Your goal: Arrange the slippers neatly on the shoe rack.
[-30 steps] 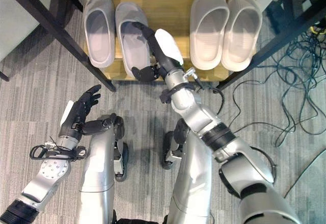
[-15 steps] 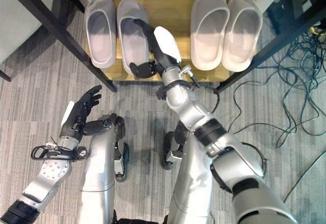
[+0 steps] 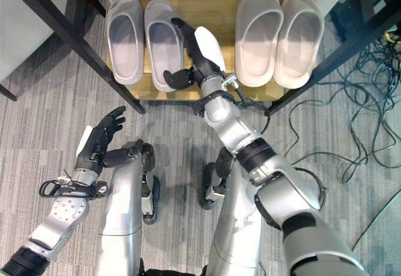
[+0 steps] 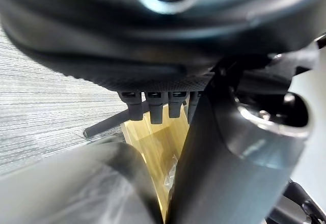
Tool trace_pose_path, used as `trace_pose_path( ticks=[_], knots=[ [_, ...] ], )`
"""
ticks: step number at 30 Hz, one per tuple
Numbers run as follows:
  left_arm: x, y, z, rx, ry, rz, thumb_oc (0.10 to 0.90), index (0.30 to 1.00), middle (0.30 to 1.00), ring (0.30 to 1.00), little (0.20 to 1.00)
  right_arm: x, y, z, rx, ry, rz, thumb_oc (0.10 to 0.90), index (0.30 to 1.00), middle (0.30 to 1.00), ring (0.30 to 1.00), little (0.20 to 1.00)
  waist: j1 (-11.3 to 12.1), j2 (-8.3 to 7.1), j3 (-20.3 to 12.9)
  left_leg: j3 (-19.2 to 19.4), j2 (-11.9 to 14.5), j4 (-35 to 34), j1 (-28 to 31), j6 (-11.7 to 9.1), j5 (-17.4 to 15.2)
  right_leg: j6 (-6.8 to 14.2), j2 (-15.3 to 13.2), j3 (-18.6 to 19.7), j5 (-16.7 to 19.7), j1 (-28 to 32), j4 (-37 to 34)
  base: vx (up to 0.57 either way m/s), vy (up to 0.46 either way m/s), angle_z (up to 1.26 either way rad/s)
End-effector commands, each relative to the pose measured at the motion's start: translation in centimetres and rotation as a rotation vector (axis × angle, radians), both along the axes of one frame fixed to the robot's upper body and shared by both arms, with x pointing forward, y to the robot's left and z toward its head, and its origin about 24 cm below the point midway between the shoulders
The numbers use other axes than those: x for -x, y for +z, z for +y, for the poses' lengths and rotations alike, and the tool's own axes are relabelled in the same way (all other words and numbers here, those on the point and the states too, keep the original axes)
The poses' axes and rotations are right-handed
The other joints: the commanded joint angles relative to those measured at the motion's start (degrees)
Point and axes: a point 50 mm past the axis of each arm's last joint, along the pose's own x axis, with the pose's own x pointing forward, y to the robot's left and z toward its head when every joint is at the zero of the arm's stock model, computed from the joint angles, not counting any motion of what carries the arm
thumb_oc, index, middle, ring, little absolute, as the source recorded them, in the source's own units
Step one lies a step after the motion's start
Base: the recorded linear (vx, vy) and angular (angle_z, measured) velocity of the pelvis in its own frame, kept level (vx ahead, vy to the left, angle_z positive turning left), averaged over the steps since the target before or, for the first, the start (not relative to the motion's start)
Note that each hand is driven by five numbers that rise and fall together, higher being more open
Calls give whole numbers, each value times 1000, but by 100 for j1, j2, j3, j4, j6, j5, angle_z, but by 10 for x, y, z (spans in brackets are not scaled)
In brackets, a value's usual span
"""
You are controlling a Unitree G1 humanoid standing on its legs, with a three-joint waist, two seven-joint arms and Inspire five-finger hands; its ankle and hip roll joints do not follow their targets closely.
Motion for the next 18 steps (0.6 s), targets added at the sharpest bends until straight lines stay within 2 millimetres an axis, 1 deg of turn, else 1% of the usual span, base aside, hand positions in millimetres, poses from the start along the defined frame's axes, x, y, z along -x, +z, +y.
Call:
trace_pose_path(
  ticks=[1, 18],
  knots=[
    [13, 6, -19, 31, -112, -59, 800, 900, 900, 900, 900, 15, 71, 31, -39, 125, -263, 800, 900, 900, 900, 900, 380, -21, -212, 23, -278, 226, -638, 299, 110, -311, -220, 359, -1117, 485, 1315, 0, 0, 0],
    [13, 3, -21, 40, -123, -43, 800, 900, 900, 900, 900, 3, 84, 47, -25, 79, -247, 800, 900, 900, 900, 900, 482, 28, -212, -28, -290, 252, -638, 268, 88, -304, -231, 348, -1111, 485, 1344, 0, 0, 0]
  ],
)
